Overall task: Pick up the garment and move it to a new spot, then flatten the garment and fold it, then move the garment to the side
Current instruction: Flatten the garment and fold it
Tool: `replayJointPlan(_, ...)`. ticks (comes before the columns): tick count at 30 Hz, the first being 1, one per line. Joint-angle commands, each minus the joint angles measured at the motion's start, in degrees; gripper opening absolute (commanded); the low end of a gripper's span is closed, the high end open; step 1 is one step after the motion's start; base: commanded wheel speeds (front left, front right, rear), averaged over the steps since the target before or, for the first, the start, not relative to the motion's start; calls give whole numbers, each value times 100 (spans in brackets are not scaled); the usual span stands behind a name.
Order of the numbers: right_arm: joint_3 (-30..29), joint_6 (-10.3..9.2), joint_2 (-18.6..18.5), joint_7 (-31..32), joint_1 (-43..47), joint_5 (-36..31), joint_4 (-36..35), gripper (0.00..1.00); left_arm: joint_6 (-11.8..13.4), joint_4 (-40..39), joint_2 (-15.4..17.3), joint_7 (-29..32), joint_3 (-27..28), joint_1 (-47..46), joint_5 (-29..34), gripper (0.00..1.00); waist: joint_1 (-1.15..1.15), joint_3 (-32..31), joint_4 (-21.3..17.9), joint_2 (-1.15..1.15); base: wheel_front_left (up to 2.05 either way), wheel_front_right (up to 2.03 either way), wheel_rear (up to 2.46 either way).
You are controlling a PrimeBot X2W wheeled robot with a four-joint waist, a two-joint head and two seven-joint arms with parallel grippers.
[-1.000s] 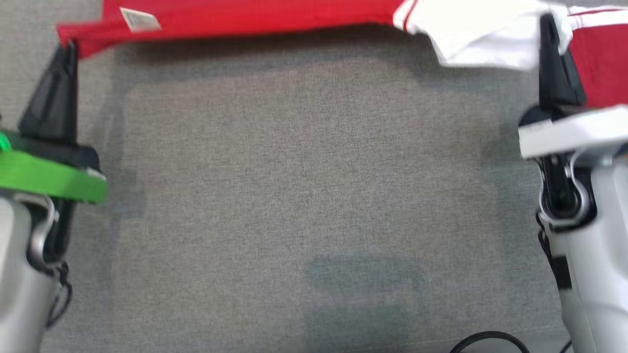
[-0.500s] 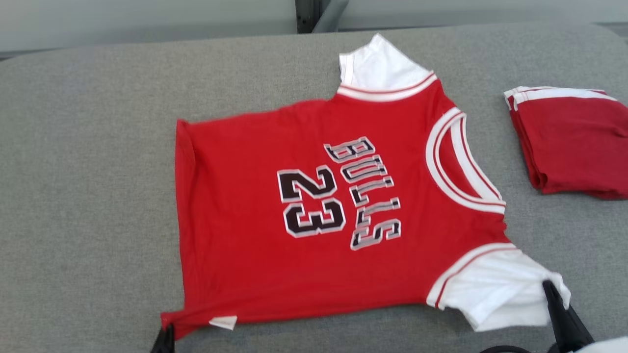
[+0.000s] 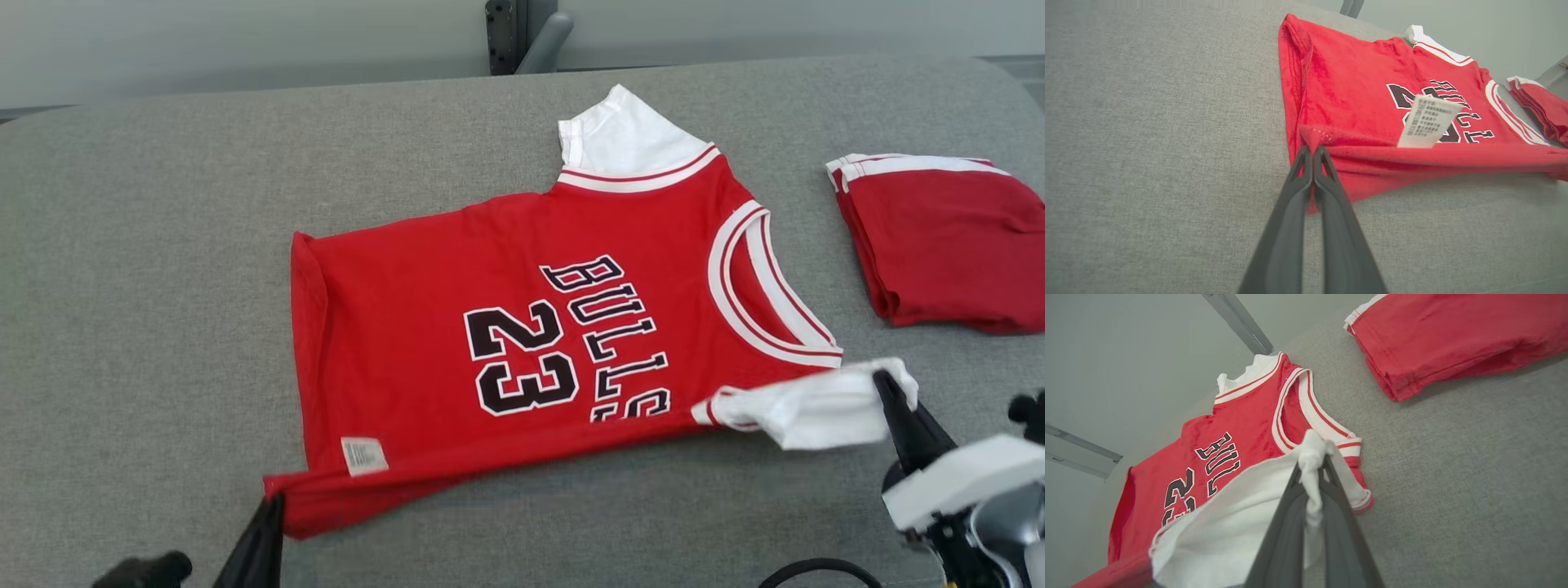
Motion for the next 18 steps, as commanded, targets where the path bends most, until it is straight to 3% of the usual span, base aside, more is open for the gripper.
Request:
replayJointPlan(1, 24, -3, 23, 212, -345, -129, 119, 0, 47, -88, 59, 220, 66, -239, -132, 0, 1, 186, -32, 1, 0, 0, 0)
replayJointPlan(3, 54, -3, 98, 502, -825, -281, 348, 0, 100, -92, 212, 551, 75, -538, -99, 0, 1, 265, -1, 1, 0, 0, 0)
replayJointPlan(8, -77, -3, 231, 857, -1746, -765, 1125, 0, 46, 205, 204, 1028, -77, -1331, -141, 0, 1, 431, 157, 1, 0, 0, 0)
replayJointPlan(18, 117, -3, 291, 607, -2774, -1404, 2420, 0, -83, 1252, 22, 1456, -383, -2332, -157, 0, 1, 568, 307, 1, 0, 0, 0)
